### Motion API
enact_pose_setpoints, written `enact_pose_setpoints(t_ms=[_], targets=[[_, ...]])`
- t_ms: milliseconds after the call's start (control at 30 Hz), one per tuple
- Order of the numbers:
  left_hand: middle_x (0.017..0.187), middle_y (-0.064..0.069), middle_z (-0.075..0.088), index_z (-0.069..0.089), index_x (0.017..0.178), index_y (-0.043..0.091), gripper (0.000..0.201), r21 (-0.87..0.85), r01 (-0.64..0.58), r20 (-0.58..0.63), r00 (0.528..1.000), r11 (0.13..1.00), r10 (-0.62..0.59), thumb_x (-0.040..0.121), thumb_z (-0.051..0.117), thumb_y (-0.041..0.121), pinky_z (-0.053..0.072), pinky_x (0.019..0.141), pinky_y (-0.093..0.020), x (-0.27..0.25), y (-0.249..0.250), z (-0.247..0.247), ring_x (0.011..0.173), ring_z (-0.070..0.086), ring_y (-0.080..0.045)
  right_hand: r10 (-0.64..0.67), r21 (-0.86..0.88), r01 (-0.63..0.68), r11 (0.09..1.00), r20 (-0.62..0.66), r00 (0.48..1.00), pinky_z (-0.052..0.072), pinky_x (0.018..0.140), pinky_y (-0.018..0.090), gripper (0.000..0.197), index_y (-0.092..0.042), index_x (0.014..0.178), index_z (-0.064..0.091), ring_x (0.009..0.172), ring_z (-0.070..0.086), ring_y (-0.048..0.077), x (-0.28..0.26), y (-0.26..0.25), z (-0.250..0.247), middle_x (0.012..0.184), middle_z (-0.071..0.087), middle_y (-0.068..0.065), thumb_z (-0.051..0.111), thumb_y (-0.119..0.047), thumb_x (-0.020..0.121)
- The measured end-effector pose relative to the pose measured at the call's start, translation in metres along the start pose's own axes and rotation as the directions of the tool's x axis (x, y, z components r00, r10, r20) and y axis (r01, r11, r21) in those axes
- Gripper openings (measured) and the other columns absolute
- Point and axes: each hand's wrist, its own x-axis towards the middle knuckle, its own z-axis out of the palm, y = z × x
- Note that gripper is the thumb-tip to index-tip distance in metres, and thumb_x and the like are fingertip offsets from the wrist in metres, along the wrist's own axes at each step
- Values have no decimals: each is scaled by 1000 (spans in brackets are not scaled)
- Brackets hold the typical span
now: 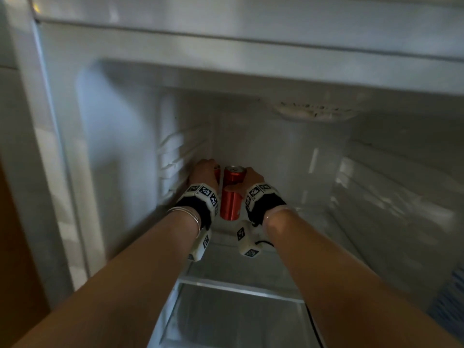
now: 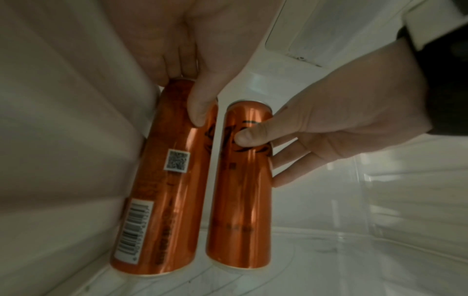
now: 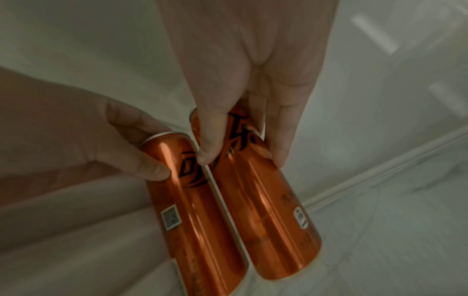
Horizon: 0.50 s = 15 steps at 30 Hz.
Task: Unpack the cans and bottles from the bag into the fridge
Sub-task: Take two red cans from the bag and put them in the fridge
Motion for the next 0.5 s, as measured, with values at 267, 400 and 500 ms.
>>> enact_pose_setpoints(t_ms=[267,400,500], targets=[[103,-14,68,66,95,3,23,9,-12,-11,1000,1000,12,91,47,14,46,82,-31,1,-2,3,98,62,-29,-14,23,13,1000,36,999,43,82,25,70,-14,136,44,102,59,20,2,-5,7,128,57,8,73,-36,77],[101,-10,67,65,89,9,24,-92,6,6,1000,996,-6,92,42,17,44,78,-28,-5,0,0,96,63,-26,-26,14,25,1000,28,999,42,93,29,73,-13,142,36,118,55,26,-6,-7,6,137,51,10,69,-37,82],[110,-7,64,62,99,13,24,-192,29,20,999,981,-25,93,40,22,40,99,-32,-18,5,-2,107,59,-25,-16,-20,17,1000,16,1000,42,94,30,65,-12,139,38,118,54,27,-15,-5,4,136,51,11,63,-40,86]])
